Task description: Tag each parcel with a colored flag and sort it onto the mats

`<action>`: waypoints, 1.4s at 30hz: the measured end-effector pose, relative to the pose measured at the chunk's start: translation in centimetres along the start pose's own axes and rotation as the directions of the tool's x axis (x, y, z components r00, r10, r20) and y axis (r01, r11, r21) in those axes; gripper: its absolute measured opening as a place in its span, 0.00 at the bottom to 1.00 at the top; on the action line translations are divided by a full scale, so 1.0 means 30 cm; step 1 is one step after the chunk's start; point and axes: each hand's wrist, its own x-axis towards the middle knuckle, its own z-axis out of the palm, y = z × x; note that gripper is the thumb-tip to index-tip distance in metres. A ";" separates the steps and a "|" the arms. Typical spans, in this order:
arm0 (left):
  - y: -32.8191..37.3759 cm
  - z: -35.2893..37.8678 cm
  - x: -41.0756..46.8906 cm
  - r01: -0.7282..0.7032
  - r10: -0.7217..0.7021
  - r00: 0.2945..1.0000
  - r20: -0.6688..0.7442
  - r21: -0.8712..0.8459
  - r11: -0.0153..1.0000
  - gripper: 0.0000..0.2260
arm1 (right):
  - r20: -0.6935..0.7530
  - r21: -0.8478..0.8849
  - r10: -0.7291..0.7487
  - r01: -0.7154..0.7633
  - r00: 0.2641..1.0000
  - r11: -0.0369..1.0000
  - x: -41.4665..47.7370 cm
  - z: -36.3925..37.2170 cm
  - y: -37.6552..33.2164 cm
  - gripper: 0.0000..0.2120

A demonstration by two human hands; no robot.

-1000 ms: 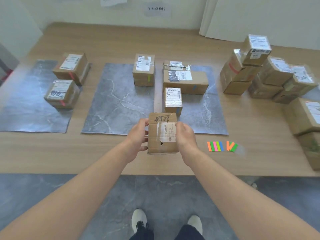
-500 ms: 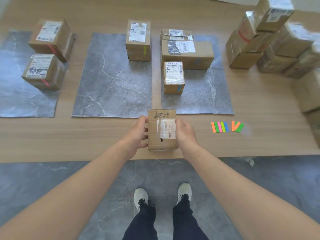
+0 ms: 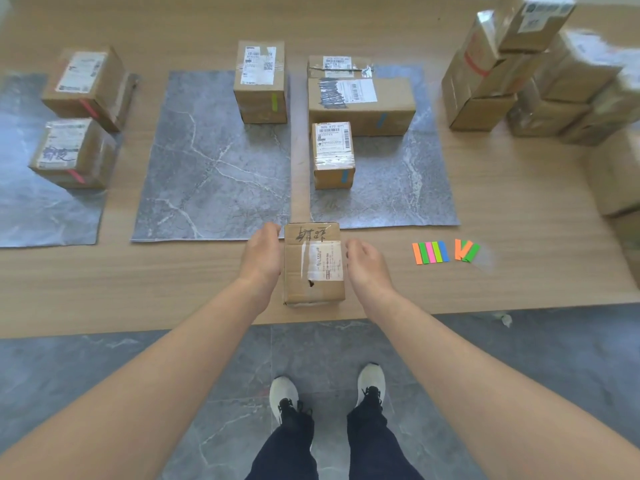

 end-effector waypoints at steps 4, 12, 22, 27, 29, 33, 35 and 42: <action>0.061 0.059 -0.007 -0.100 0.099 0.993 -0.061 -0.016 0.995 0.13 | -0.026 0.021 0.009 -0.008 1.000 1.000 0.024 -0.083 -0.001 0.14; 0.137 0.249 -0.021 -0.191 0.187 0.980 -0.069 -0.055 0.980 0.11 | -0.081 0.062 -0.002 0.007 0.997 0.998 0.080 -0.285 0.009 0.13; 0.117 0.543 -0.042 -0.112 0.113 0.989 0.095 -0.017 0.994 0.14 | -0.141 0.003 -0.036 0.037 0.989 0.999 0.199 -0.515 0.115 0.10; 0.078 0.683 -0.028 -0.026 0.029 0.990 0.141 -0.020 0.999 0.13 | -0.110 -0.098 -0.055 0.045 0.992 0.994 0.269 -0.609 0.180 0.13; 0.055 0.736 -0.022 -0.004 0.007 0.988 0.153 -0.017 1.000 0.13 | -0.100 -0.136 -0.070 0.056 0.993 0.989 0.302 -0.637 0.199 0.14; 0.005 0.828 -0.005 0.047 -0.042 0.984 0.175 -0.025 0.999 0.14 | -0.042 -0.253 -0.111 0.097 0.993 0.963 0.354 -0.686 0.235 0.19; -0.020 0.859 0.001 0.068 -0.061 0.979 0.193 -0.028 0.997 0.15 | 0.009 -0.349 -0.164 0.157 0.986 0.924 0.374 -0.703 0.247 0.21; -0.070 0.903 0.034 0.102 -0.093 0.976 0.196 -0.037 0.994 0.13 | 0.186 -0.583 -0.379 0.412 0.907 0.700 0.481 -0.692 0.273 0.16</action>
